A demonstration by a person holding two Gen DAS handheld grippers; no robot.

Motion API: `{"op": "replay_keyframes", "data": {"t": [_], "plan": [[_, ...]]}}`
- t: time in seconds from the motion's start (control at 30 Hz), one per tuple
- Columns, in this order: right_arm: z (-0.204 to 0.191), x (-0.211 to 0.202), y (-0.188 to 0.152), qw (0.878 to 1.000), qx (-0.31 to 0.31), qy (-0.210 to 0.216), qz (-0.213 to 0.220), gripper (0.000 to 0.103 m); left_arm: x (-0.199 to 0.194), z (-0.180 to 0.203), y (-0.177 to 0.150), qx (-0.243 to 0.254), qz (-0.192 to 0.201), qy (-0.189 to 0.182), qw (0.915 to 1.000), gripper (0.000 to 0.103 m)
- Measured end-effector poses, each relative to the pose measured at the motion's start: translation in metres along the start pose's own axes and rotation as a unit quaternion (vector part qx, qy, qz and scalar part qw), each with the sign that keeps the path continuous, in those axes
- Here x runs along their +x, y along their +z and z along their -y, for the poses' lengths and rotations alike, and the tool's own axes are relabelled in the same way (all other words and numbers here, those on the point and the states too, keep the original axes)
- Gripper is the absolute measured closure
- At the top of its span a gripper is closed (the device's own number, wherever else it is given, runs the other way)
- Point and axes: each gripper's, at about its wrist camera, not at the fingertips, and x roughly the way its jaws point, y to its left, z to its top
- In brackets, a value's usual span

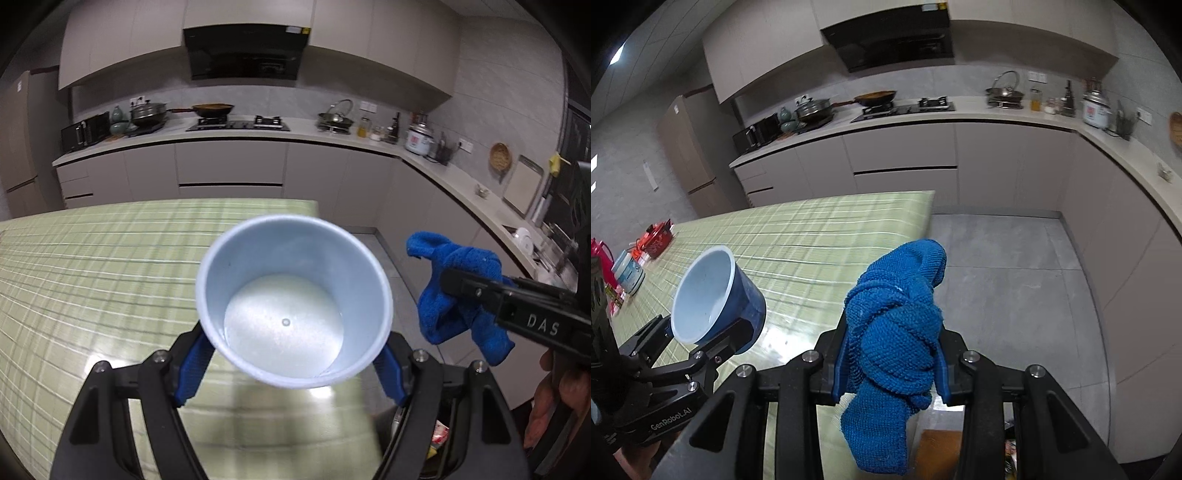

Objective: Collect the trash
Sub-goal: 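Carry the blue bowl and blue towel over the black bin and release both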

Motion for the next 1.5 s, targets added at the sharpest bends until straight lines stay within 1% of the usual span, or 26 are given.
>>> {"op": "replay_keyframes", "data": {"t": [0.1, 0.3, 0.57, 0.7, 0.87, 1.0, 1.13, 1.27, 1.5], "plan": [[0.028, -0.025, -0.013, 1.0, 0.01, -0.012, 0.006, 0.064, -0.001, 0.03, -0.009, 0.011, -0.006, -0.013, 0.9998, 0.026], [0.081, -0.06, -0.04, 0.999, 0.03, -0.036, 0.007, 0.064, -0.002, 0.08, -0.022, 0.03, -0.012, -0.039, 0.9987, 0.026], [0.138, -0.091, -0.074, 0.997, 0.043, -0.062, -0.001, 0.064, -0.002, 0.134, -0.042, 0.048, -0.021, -0.063, 0.9966, 0.026], [0.161, -0.102, -0.09, 0.997, 0.044, -0.067, -0.004, 0.064, -0.003, 0.155, -0.056, 0.053, -0.026, -0.066, 0.9961, 0.026], [0.181, -0.102, -0.11, 0.997, 0.043, -0.065, -0.015, 0.064, 0.002, 0.176, -0.079, 0.056, -0.038, -0.061, 0.9959, 0.026], [0.197, -0.099, -0.129, 0.997, 0.045, -0.061, -0.028, 0.064, 0.008, 0.189, -0.098, 0.056, -0.056, -0.056, 0.9953, 0.026], [0.209, -0.089, -0.149, 0.996, 0.049, -0.059, -0.049, 0.064, 0.016, 0.2, -0.116, 0.056, -0.073, -0.054, 0.9943, 0.026], [0.214, -0.079, -0.166, 0.995, 0.048, -0.058, -0.068, 0.064, 0.022, 0.204, -0.128, 0.055, -0.087, -0.055, 0.9931, 0.026], [0.212, -0.066, -0.185, 0.994, 0.045, -0.056, -0.086, 0.064, 0.028, 0.206, -0.143, 0.057, -0.102, -0.058, 0.9914, 0.026]]}}
